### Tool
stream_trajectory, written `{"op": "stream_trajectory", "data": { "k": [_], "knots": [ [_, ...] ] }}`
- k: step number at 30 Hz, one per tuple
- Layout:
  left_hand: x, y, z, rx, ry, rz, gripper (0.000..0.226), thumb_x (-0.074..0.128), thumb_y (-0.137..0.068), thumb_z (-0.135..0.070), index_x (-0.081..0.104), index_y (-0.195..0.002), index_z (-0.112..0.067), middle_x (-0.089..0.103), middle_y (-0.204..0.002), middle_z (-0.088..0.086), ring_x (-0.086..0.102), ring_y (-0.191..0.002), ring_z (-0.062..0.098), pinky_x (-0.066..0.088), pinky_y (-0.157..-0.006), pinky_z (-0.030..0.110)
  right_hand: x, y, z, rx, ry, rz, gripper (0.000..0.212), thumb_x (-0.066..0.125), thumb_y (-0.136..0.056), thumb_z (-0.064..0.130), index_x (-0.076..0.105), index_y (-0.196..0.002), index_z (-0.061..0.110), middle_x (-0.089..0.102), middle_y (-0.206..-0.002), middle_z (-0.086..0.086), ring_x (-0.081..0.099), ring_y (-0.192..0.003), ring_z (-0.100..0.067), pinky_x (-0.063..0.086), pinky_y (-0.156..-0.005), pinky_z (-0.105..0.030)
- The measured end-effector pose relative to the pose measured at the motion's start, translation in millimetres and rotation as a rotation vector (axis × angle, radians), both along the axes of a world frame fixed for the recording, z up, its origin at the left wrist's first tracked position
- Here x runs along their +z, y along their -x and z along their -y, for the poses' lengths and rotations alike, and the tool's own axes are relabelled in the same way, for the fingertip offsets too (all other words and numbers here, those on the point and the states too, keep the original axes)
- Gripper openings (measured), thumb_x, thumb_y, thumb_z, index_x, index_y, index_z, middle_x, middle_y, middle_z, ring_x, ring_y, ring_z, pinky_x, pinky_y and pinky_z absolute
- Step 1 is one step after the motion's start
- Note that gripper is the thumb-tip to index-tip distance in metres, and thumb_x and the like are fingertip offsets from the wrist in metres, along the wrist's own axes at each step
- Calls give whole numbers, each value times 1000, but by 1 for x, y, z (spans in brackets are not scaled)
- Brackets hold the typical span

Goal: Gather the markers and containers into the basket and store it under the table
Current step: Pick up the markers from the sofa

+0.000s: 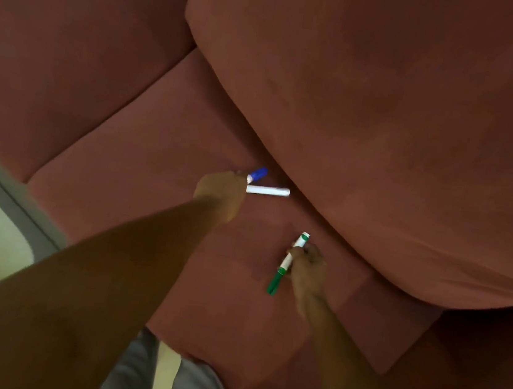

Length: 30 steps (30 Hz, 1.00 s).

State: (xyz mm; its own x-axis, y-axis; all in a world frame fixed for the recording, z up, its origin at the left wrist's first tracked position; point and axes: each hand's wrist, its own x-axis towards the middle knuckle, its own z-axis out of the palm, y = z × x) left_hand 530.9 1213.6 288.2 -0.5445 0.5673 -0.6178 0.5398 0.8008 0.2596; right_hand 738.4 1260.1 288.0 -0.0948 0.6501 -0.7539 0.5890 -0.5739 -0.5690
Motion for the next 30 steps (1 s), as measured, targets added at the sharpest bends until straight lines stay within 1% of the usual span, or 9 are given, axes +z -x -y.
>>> {"op": "stream_trajectory", "data": {
  "k": [3, 8, 11, 14, 17, 20, 22, 26, 30],
  "knots": [
    [15, -22, 33, 57, 6, 100, 30, 48, -97, -31, 58, -119, -14, 64, -112, 7, 63, -101, 30, 44, -77, 32, 12, 13, 17, 16, 237, -169, 19, 43, -95, 3, 60, -102, 7, 65, -87, -8, 62, -72, -22, 52, -71, -36],
    [29, -53, 100, 511, -79, 412, 26, 56, -94, -33, 65, -99, -10, 64, -85, 4, 64, -82, 26, 47, -69, 30, 23, 31, 45, -33, 409, -280, 22, 41, -90, 7, 59, -103, 9, 69, -91, -7, 64, -72, -20, 57, -69, -36],
    [41, -71, 136, 739, -151, 483, 26, 55, -96, -29, 61, -78, -12, 53, -63, -5, 53, -63, 17, 37, -52, 21, 34, 49, 65, 37, 519, -337, 19, 44, -91, 3, 57, -103, 9, 68, -87, -7, 61, -65, -16, 55, -61, -32],
    [55, -84, 177, 1058, -224, 530, 27, 58, -94, -26, 62, -72, -12, 57, -63, 0, 53, -60, 15, 44, -57, 23, 52, 72, 95, 283, 593, -340, 14, 50, -91, 3, 59, -99, 11, 65, -79, -5, 59, -63, -13, 49, -56, -29],
    [71, -97, 224, 1294, -409, 619, 21, 58, -94, -26, 71, -95, -9, 71, -88, 13, 64, -79, 22, 54, -78, 40, 69, 91, 132, 647, 593, -315, 9, 61, -92, 10, 58, -100, 10, 64, -77, -4, 59, -66, -14, 49, -56, -26],
    [92, -113, 283, 1460, -619, 657, 17, 58, -95, -17, 70, -104, -9, 73, -94, 9, 68, -81, 16, 56, -74, 29, 81, 105, 189, 969, 523, -247, 20, 64, -92, 25, 61, -102, 7, 71, -89, -13, 68, -77, -20, 57, -67, -31],
    [102, -130, 318, 1540, -708, 657, 17, 58, -96, -15, 70, -104, -5, 72, -94, 14, 69, -80, 19, 56, -77, 35, 84, 107, 228, 1114, 484, -216, 22, 60, -95, 26, 65, -104, 7, 73, -99, -18, 70, -85, -26, 59, -73, -39],
    [107, -182, 401, 1801, -853, 625, 14, 55, -96, -8, 66, -101, -1, 68, -79, 9, 65, -58, 8, 55, -60, 25, 87, 88, 324, 1320, 561, -164, 17, 55, -98, 21, 69, -102, 12, 72, -97, -19, 69, -84, -31, 59, -69, -43],
    [106, -245, 482, 1994, -870, 512, 12, 59, -92, -8, 70, -93, -6, 71, -90, 21, 69, -75, 24, 60, -76, 41, 82, 45, 422, 1646, 565, -82, 15, 59, -96, 18, 69, -103, 9, 73, -96, -14, 69, -82, -26, 58, -70, -37]
  ]
}}
